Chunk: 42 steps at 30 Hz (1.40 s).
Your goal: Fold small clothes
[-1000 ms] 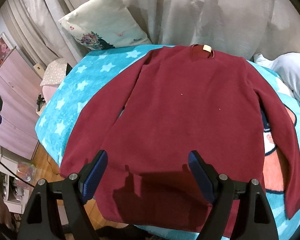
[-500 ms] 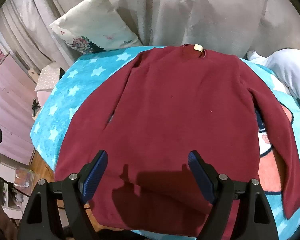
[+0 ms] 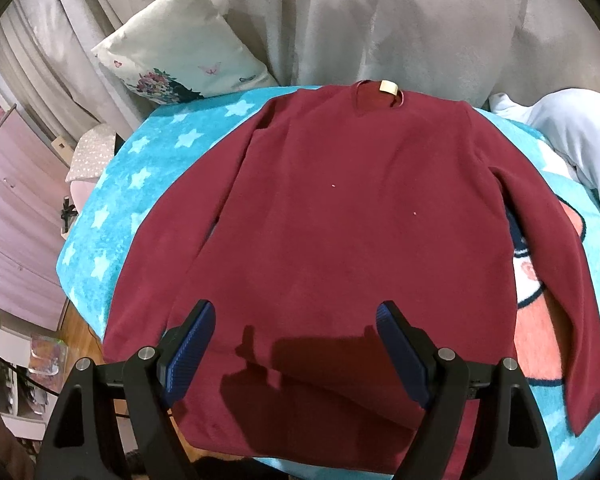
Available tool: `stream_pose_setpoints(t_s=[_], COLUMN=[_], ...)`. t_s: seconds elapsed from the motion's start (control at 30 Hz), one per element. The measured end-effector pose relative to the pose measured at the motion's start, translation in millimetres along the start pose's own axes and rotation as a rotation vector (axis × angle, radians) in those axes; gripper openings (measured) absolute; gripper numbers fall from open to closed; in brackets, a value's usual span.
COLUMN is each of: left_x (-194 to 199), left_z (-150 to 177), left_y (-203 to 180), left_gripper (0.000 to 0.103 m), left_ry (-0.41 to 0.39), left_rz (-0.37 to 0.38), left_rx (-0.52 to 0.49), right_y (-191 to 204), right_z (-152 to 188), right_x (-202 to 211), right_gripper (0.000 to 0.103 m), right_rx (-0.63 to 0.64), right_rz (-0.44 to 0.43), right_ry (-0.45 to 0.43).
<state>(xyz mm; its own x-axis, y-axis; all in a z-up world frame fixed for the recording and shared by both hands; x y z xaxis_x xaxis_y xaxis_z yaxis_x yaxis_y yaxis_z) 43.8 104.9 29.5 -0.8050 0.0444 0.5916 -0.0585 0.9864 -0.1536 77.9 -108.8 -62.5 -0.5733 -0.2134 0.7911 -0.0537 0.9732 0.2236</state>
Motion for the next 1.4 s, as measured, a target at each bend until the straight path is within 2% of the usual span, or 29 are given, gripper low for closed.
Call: stream_pose_setpoints(t_s=[0.57,1.1,1.4], left_x=[2,-5,-24], left_z=[14,11,4], left_y=[-9,10,12], left_gripper=[0.102,0.102,0.102], left_ry=[0.016,0.028,0.046], left_rz=[-0.019,-0.05,-0.005], left_rx=[-0.002,0.017,-0.001], right_y=[-8,18,13], right_z=[8,9,6], right_x=[-7,-26,-32], right_gripper=[0.086,0.086,0.086], right_rx=[0.009,0.051,0.013], right_rz=[-0.011,-0.04,-0.004], right_ry=[0.028,0.055,0.061])
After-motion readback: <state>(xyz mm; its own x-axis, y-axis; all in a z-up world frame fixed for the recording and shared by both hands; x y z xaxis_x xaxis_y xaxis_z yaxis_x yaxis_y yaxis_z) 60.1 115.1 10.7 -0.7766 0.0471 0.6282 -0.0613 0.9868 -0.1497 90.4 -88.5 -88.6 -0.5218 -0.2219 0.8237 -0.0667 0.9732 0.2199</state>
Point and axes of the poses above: each gripper's, at about its wrist camera, not at the fingertips, and x roughly against the way its jaws point, y to its left, z to its underside, the point moved 6 cm from there along -x, roughly the way its jaws point, and after that the axes turned 7 degrees about -y, right-handed, at the moved point
